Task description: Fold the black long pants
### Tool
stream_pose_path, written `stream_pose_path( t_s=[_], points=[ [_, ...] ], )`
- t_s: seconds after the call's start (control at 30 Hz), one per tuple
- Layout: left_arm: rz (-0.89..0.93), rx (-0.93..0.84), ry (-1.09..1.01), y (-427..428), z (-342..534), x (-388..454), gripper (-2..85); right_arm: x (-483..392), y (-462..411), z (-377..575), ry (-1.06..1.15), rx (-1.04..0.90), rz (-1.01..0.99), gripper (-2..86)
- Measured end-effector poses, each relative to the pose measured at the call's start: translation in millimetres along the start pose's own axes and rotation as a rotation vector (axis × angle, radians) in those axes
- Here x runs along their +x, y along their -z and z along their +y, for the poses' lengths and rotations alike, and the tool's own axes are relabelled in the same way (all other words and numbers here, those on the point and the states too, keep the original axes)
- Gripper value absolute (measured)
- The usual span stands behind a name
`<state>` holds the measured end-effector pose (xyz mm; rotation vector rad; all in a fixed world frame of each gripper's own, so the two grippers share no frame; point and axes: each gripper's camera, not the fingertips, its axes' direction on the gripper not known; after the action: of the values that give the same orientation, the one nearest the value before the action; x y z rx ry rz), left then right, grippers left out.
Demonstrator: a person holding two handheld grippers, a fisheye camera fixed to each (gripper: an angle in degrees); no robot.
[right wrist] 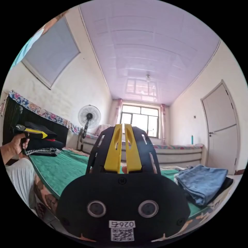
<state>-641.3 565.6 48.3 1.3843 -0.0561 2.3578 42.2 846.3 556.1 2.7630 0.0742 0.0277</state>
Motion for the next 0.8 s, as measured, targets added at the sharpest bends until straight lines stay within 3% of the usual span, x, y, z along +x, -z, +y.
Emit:
stream_pose_path(
  t_s=[0.07, 0.17, 0.3, 0.43, 0.5, 0.6, 0.8],
  points=[
    [-0.040, 0.068, 0.040, 39, 19, -17, -0.6, -48, 63, 37, -0.024, 0.056, -0.086, 2.1],
    [0.046, 0.174, 0.109, 89, 50, -56, 0.9, -117, 152, 103, -0.080, 0.104, -0.245, 4.4],
    [-0.026, 0.117, 0.287, 134, 99, -113, -0.2, -233, 221, 199, 0.120, -0.134, -0.569, -0.4],
    [-0.314, 0.108, 0.482, 177, 148, -149, 0.5, -355, 299, 317, 0.253, -0.224, -0.634, -0.7],
    [-0.413, 0.101, 0.551, 199, 168, -171, 6.2, -401, 334, 366, 0.288, -0.248, -0.706, -0.3],
    [-0.414, 0.120, 0.604, 215, 184, -200, 13.9, -473, 387, 443, 0.360, -0.274, -0.795, 2.4],
    [-0.346, 0.007, 0.570, 199, 193, -240, 16.9, -622, 482, 588, 0.636, -0.281, -0.892, 7.8]
  ],
)
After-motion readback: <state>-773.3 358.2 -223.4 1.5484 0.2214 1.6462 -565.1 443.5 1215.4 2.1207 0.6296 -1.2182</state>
